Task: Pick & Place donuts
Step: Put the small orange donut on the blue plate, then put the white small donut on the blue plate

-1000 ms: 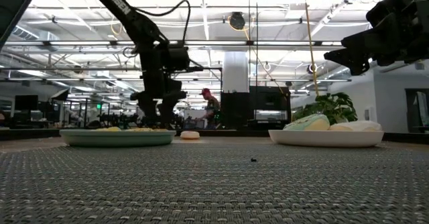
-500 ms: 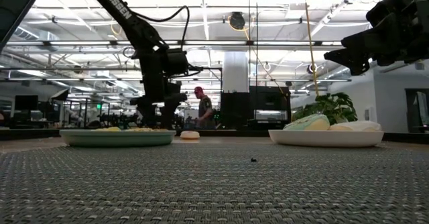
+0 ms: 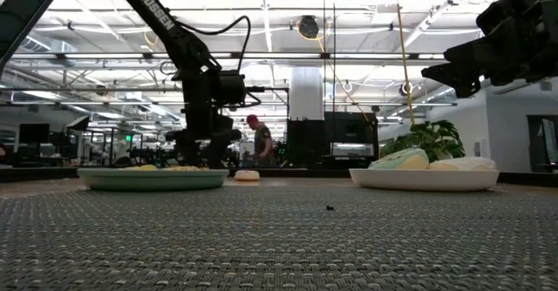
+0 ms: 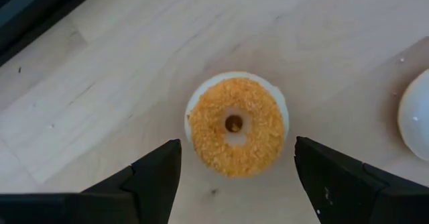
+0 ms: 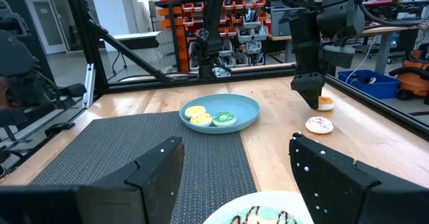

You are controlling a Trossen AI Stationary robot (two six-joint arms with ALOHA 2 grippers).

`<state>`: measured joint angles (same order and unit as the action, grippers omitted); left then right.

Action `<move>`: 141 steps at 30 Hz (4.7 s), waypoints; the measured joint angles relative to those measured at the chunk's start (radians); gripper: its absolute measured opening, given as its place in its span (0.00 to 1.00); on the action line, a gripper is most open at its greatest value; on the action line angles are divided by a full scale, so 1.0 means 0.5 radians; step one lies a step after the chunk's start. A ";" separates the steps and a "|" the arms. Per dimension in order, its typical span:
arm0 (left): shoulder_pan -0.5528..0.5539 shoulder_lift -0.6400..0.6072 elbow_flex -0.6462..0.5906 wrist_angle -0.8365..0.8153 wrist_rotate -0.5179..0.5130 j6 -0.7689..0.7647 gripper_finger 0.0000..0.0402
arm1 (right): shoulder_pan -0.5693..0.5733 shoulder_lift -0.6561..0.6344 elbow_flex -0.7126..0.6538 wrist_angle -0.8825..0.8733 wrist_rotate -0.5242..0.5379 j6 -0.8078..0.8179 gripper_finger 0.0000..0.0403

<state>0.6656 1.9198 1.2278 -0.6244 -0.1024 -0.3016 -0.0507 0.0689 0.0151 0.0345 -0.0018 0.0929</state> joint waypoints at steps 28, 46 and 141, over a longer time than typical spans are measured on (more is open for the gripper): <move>0.001 -0.027 0.000 0.063 -0.002 0.219 0.35 | 0.000 0.000 0.000 0.000 0.000 0.000 0.62; -0.583 -0.666 0.001 -0.710 0.031 0.043 0.32 | 0.000 -0.001 0.000 0.000 0.000 -0.001 0.62; -0.971 -1.175 -0.898 0.699 -0.440 -0.465 0.83 | 0.000 0.000 0.000 0.000 0.000 0.000 0.62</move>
<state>0.1802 1.3323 0.7788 -0.2747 -0.3223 -0.5339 -0.0508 0.0689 0.0150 0.0346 -0.0018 0.0928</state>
